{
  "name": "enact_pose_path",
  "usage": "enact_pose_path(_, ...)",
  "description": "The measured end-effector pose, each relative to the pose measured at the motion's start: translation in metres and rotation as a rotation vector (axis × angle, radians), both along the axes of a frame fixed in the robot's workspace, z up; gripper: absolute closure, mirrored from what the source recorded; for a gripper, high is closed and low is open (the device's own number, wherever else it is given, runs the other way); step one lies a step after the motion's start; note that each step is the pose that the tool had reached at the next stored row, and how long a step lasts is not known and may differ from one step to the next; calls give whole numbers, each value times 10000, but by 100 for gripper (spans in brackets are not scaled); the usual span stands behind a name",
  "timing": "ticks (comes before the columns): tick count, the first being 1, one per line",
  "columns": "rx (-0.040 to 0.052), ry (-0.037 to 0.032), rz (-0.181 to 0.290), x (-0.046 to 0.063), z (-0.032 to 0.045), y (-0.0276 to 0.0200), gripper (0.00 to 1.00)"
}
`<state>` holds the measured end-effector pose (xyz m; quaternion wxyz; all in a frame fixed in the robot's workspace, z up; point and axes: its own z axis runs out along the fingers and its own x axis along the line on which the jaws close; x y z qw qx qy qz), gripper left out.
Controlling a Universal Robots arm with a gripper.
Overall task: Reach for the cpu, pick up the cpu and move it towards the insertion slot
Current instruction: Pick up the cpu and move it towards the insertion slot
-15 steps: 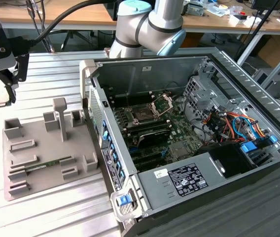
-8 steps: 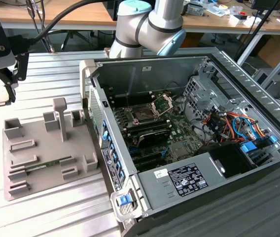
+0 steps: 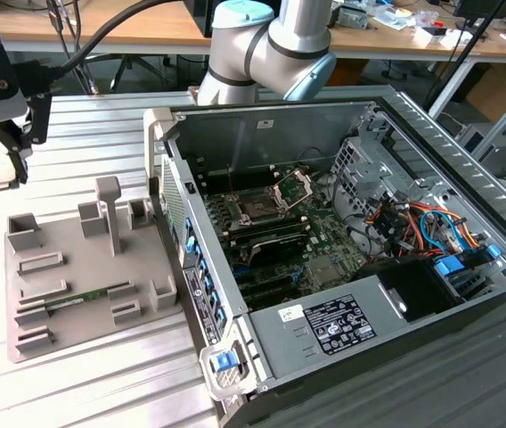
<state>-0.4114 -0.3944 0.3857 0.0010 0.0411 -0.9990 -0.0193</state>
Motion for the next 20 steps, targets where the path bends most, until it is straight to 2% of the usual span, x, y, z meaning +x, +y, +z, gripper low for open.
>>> enact_pose_path(20,0,-1,0,0,55,0,45)
